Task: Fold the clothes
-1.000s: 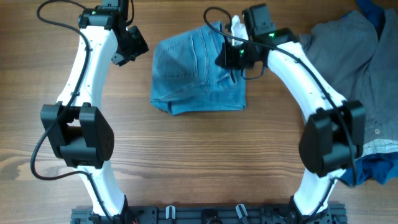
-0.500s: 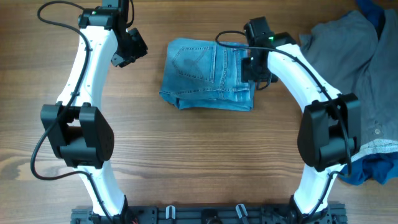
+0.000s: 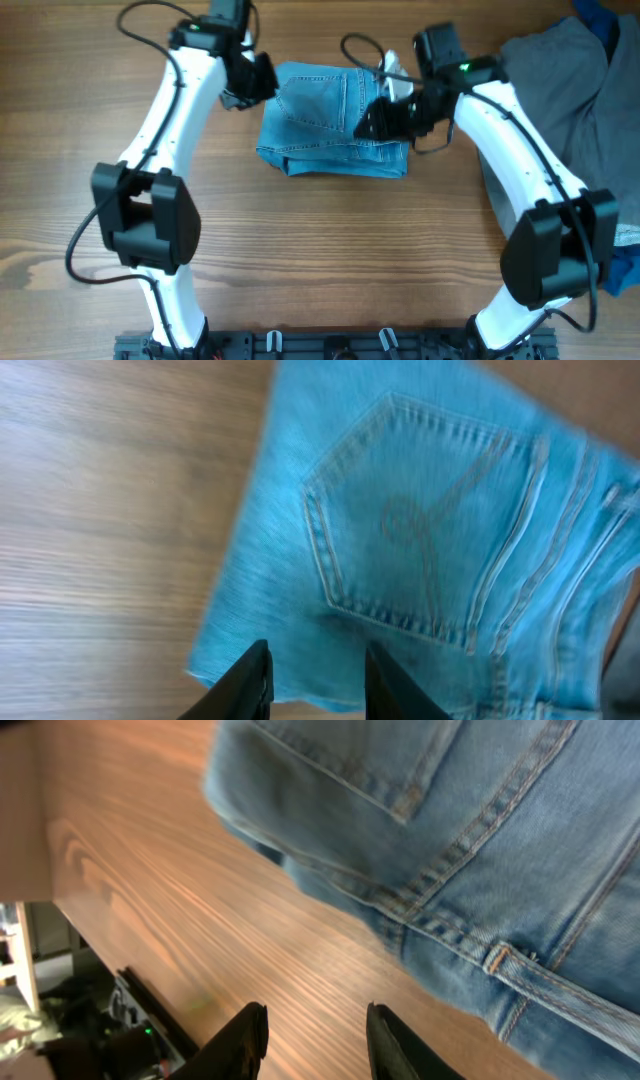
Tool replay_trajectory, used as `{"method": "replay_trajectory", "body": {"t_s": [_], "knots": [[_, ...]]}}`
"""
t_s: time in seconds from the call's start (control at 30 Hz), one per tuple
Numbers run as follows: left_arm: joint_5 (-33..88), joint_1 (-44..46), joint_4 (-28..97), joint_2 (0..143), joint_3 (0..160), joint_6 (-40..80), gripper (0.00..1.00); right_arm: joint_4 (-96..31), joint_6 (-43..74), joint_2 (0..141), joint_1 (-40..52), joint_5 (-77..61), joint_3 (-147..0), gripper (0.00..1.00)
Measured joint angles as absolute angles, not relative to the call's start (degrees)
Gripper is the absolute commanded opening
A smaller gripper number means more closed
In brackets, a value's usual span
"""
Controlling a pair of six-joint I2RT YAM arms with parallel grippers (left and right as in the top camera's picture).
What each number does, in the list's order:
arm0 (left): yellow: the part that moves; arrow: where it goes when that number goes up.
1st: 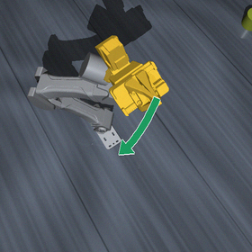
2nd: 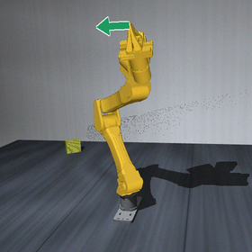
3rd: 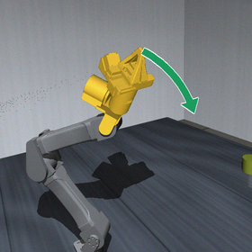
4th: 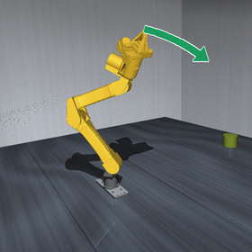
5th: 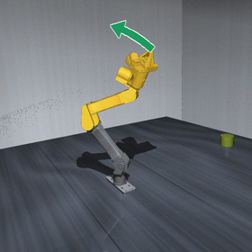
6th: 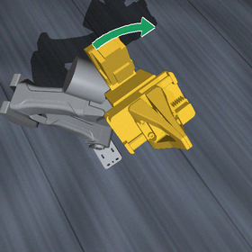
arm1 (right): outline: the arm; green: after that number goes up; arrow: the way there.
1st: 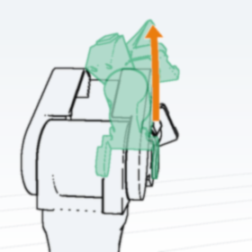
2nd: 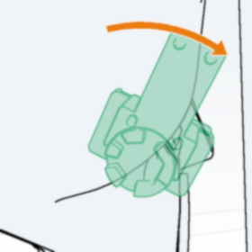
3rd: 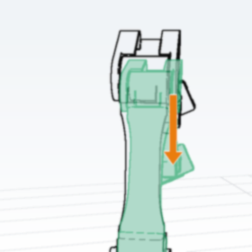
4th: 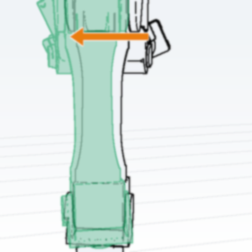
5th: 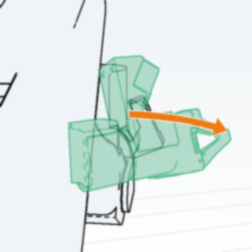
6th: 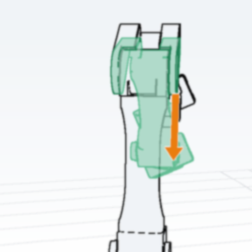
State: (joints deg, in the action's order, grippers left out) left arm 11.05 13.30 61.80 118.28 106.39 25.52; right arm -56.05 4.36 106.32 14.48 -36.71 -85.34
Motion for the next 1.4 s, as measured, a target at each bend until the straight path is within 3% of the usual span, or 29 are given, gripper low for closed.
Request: {"method": "replay_trajectory", "body": {"t_s": [0.17,0.3,0.33,0.4,0.5,0.63,0.77,0.8,0.87,0.9,1.13,1.23,1.4], "knots": [[11.3,16.1,55.0,122.7,100.1,25.0,0.36,-46.7,10.2,107.9,13.8,-27.7,-73.8,0.35],[11.9,17.1,54.9,124.9,97.5,24.7,0.34,-40.8,13.5,108.0,11.3,-20.6,-70.7,0.35],[12.1,17.2,55.3,124.9,97.0,24.7,0.31,-39.4,13.9,108.0,10.3,-19.2,-70.6,0.35],[12.5,17.2,57.3,124.9,96.6,24.6,0.13,-36.3,14.3,108.0,8.9,-17.6,-70.5,0.36],[14.5,17.3,64.1,124.9,96.2,24.5,0.11,-32.5,14.5,108.0,7.9,-15.3,-70.5,0.35],[20.9,18.3,76.7,124.9,95.4,24.5,0.18,-30.2,14.8,108.0,7.6,-11.3,-70.5,0.40],[22.3,18.9,78.2,124.7,95.4,23.8,0.22,-30.6,14.8,108.0,7.6,-10.0,-70.5,0.45],[22.0,18.6,78.1,124.3,95.8,23.4,0.31,-30.9,14.8,108.0,7.6,-10.0,-70.5,0.50],[20.2,17.8,76.9,123.0,97.8,22.4,0.61,-33.0,15.1,108.0,7.5,-10.0,-70.6,0.53],[18.6,17.0,74.6,121.7,100.1,21.7,0.66,-33.9,15.1,108.0,7.5,-10.0,-70.7,0.54],[4.4,8.5,52.3,115.3,105.2,20.6,0.67,-33.5,15.2,98.7,7.4,-19.6,-74.9,0.53],[2.9,6.3,51.2,117.0,105.2,20.5,0.75,-33.1,15.2,96.8,7.4,-27.6,-75.9,0.53],[4.3,5.7,53.2,124.0,105.2,20.4,0.77,-33.6,15.6,101.4,10.1,-32.9,-75.9,0.53]]}}
